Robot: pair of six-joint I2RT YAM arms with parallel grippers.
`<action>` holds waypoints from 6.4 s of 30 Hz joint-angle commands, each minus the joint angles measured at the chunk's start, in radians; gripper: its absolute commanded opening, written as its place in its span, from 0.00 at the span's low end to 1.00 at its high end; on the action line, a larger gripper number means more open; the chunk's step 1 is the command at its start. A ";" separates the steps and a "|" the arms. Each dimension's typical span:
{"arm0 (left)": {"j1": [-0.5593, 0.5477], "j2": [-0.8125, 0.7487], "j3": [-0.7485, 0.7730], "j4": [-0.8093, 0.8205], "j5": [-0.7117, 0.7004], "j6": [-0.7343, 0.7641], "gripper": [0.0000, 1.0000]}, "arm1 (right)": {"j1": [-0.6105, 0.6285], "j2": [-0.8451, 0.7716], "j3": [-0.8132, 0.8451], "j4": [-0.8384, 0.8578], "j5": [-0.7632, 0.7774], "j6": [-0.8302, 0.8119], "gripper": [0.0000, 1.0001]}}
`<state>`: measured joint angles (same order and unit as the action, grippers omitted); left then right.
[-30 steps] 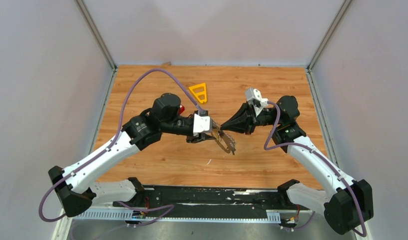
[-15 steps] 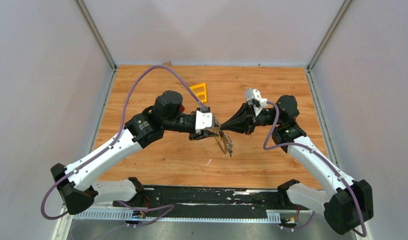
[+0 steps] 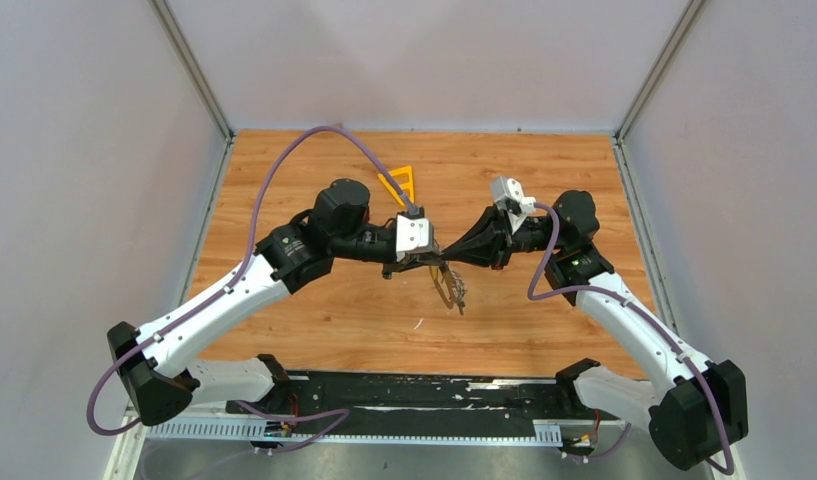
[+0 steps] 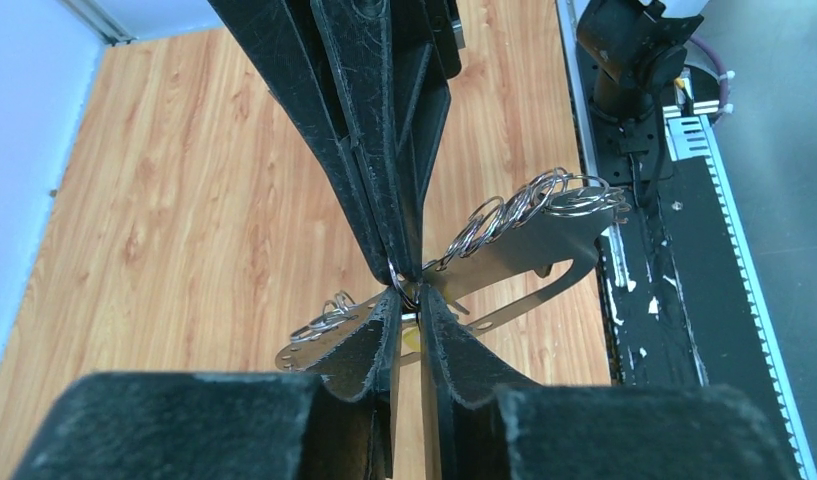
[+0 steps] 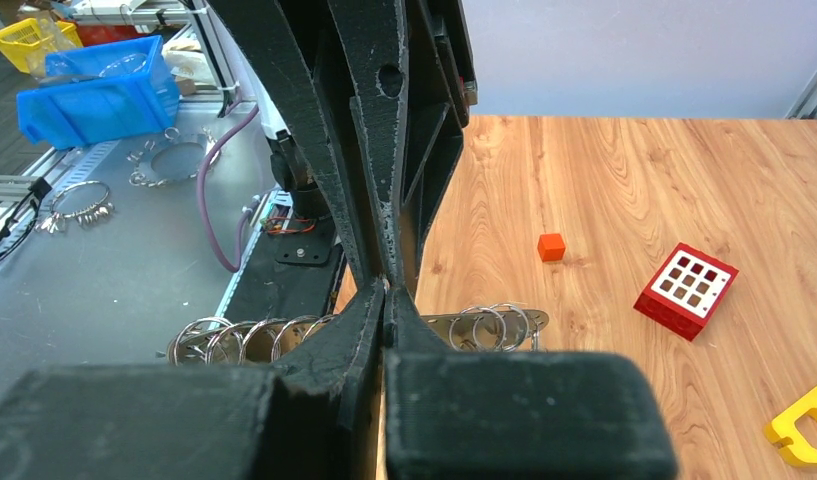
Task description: Put the keys on the keyring
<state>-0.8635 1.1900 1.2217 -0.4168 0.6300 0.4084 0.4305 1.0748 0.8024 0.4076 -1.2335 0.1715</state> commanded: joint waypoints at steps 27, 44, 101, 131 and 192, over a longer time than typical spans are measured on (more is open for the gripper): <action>-0.005 0.018 0.013 0.079 0.047 -0.076 0.00 | -0.004 -0.031 0.017 0.001 0.017 -0.050 0.00; -0.005 0.087 0.201 -0.196 -0.106 -0.035 0.00 | -0.003 -0.044 0.027 -0.222 0.086 -0.306 0.19; -0.100 0.274 0.452 -0.522 -0.302 -0.097 0.00 | 0.054 0.030 0.027 -0.169 0.106 -0.247 0.18; -0.100 0.163 0.354 -0.406 -0.260 -0.071 0.00 | 0.049 -0.004 0.068 -0.292 0.133 -0.331 0.00; -0.080 0.140 0.188 -0.206 -0.218 -0.026 0.19 | -0.002 -0.057 0.047 -0.161 0.049 -0.186 0.00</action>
<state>-0.9421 1.3167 1.3682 -0.6216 0.3874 0.3901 0.4286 1.0435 0.8341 0.1780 -1.1683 -0.0231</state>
